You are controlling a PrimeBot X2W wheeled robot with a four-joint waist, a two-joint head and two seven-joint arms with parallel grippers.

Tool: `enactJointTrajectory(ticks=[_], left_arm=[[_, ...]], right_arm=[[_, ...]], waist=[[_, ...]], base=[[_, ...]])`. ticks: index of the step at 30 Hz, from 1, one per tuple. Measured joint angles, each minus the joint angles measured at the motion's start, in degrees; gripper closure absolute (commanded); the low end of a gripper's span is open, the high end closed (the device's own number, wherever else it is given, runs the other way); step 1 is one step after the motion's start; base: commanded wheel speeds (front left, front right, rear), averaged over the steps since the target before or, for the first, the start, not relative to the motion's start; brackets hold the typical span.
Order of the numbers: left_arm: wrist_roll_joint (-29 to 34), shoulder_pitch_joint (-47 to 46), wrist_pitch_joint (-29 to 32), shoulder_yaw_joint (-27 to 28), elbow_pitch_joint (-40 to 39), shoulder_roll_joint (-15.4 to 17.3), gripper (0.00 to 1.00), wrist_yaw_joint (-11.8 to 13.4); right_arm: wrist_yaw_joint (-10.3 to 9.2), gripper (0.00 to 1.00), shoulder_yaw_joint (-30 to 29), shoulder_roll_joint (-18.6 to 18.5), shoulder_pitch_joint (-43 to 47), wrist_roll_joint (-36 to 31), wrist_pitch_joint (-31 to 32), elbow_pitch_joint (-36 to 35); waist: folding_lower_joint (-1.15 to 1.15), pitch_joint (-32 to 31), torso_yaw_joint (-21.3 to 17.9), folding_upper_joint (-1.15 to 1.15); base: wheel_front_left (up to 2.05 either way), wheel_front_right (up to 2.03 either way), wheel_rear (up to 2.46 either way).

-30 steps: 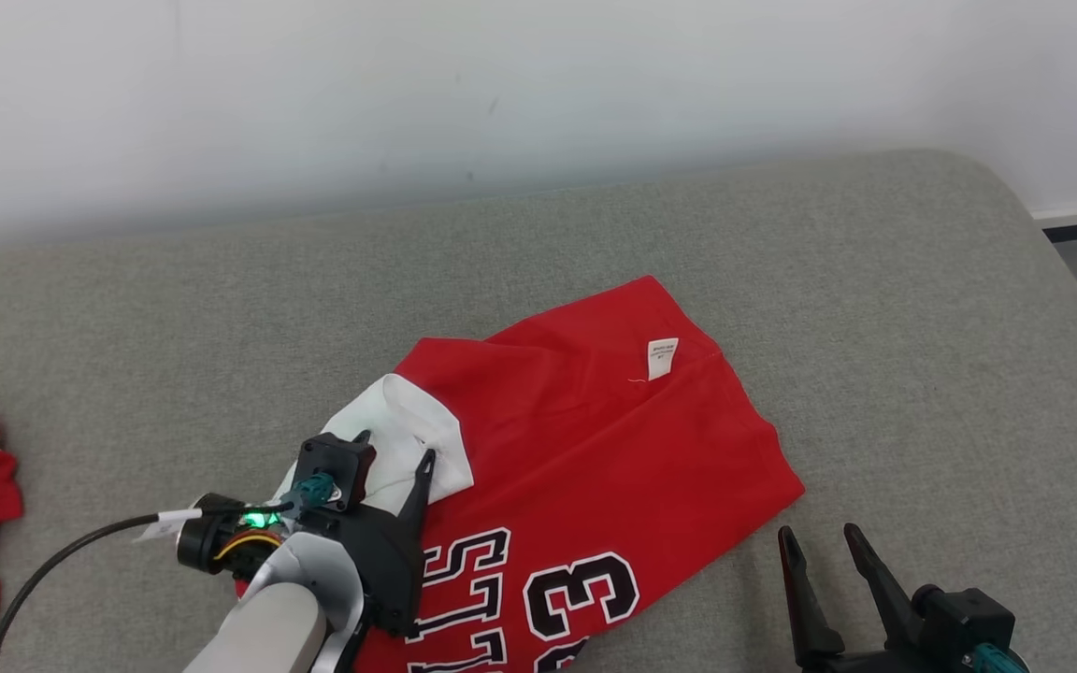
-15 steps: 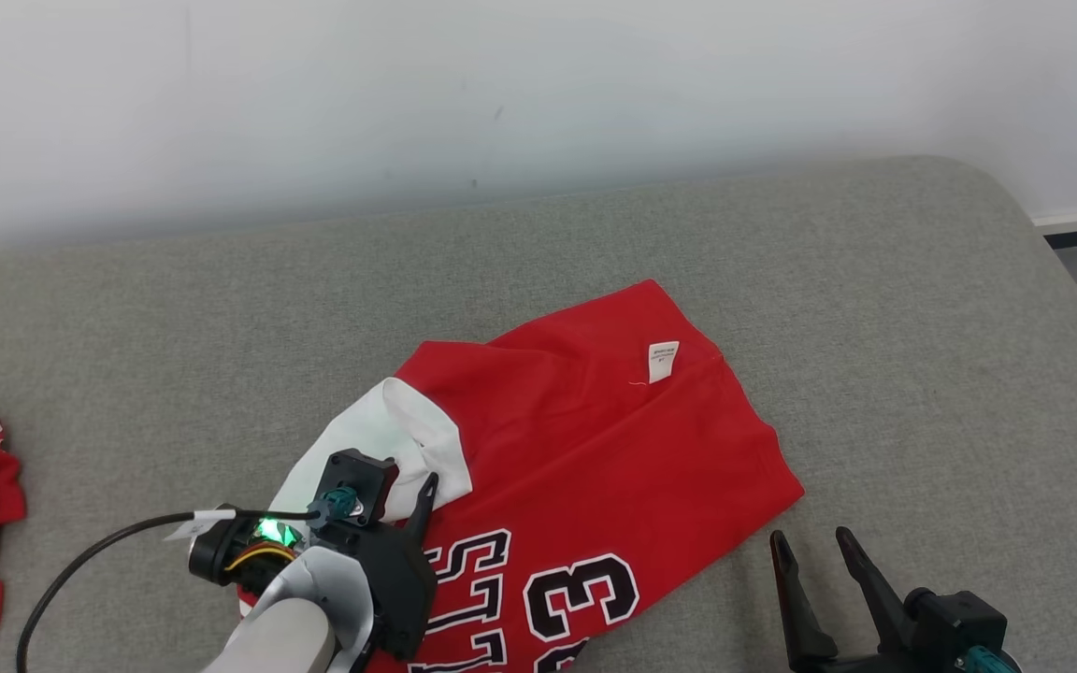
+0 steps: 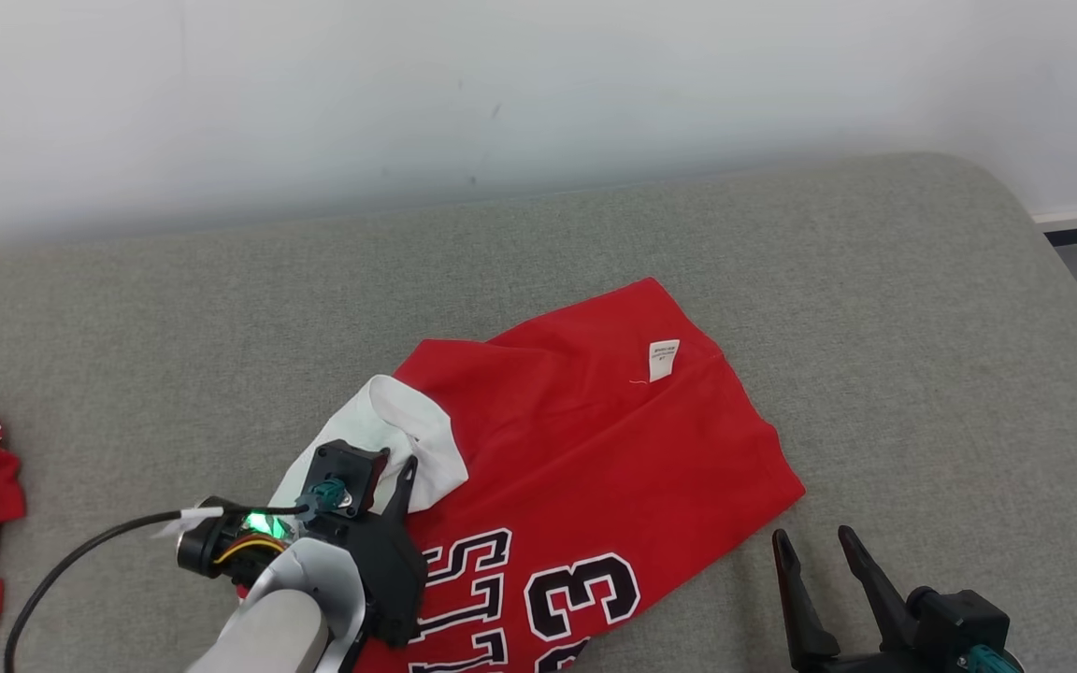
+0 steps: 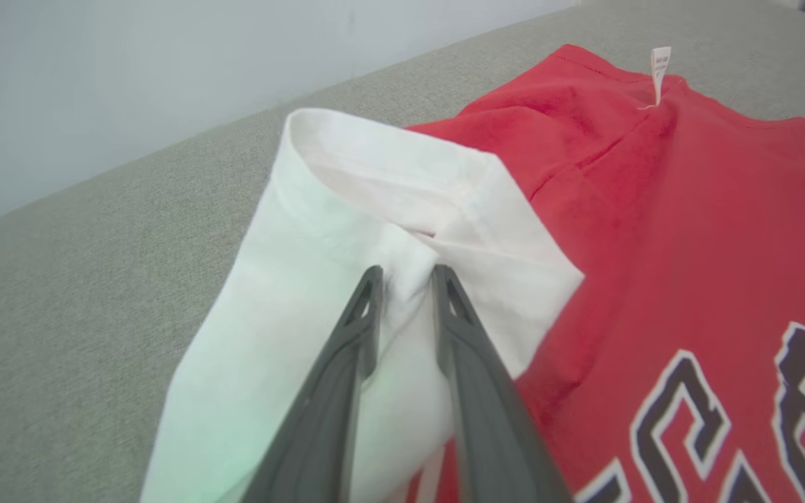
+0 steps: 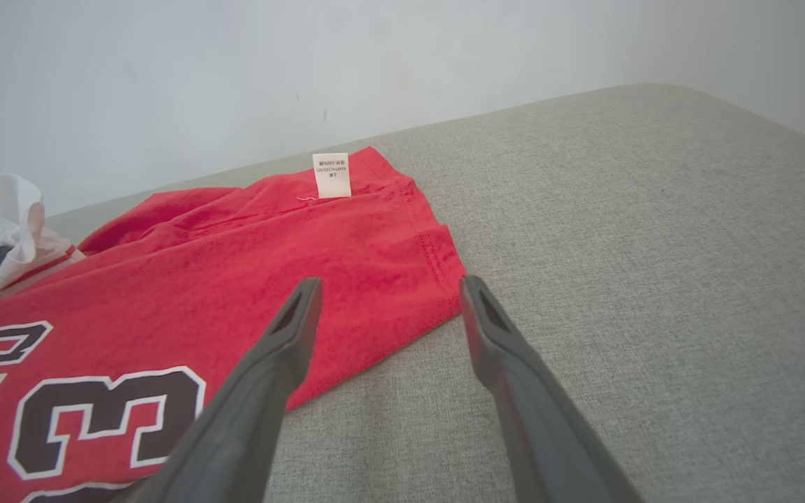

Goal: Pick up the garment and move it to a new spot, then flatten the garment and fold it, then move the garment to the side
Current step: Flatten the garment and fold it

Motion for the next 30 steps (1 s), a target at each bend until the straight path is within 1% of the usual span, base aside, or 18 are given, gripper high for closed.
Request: enactJointTrajectory(ticks=[1,3,6,12,15,18,22,24,30], left_arm=[[-0.1,-0.1,-0.2,0.1,-0.1,0.0,0.64,0.1],[-0.2,-0.1,-1.0,0.5,-0.7,0.0,0.67,0.4],[-0.3,-0.2,-1.9,0.9,-1.7,0.5,1.00,0.7],[-0.5,0.5,-3.1,1.2,-4.5,1.3,1.00,1.4],[-0.5,2.5,-4.0,1.3,-7.3,2.1,1.00,2.2],[-0.4,4.8,-4.7,1.1,-10.7,2.7,1.00,3.5],[-0.1,6.8,-5.0,0.3,-14.5,2.4,1.00,4.4],[0.1,7.1,-4.9,-0.4,-15.7,1.9,1.00,4.7],[0.6,6.2,-5.0,-1.5,-17.3,0.4,1.00,4.7]], right_arm=[[0.00,0.00,0.0,0.0,0.0,0.0,0.0,0.0],[0.00,0.00,-0.1,0.0,0.0,0.0,0.1,-0.2],[0.00,0.00,0.3,0.0,0.0,-0.4,0.3,-0.2],[0.00,0.00,1.4,-0.1,-2.5,-1.8,1.8,-1.7],[0.00,0.00,1.2,-1.4,-6.9,-2.6,4.9,-2.7],[0.00,0.00,-1.8,-2.6,-11.4,-3.3,10.7,-2.2],[0.00,0.00,-7.2,-3.2,-17.4,-4.2,19.8,0.9],[0.00,0.00,-8.1,-3.6,-19.7,-5.6,23.9,2.9],[0.00,0.00,-10.8,-5.3,-27.2,-8.8,32.2,8.7]], waist=[[0.00,0.0,0.1,0.00],[0.00,-0.1,0.4,0.00],[0.00,-0.2,0.8,0.00],[-0.01,-0.1,1.8,0.00],[-0.01,0.5,2.5,0.00],[-0.01,1.3,3.3,0.00],[0.00,2.8,5.2,0.00],[0.00,3.6,6.3,0.00],[0.00,7.0,9.7,0.00]], base=[[0.00,0.00,0.00],[0.00,0.00,0.00],[0.00,0.00,0.00],[0.00,0.00,0.00],[0.00,0.00,0.00],[0.00,0.00,0.00],[0.00,0.00,0.00],[0.00,0.00,0.00],[0.00,0.00,0.00]])
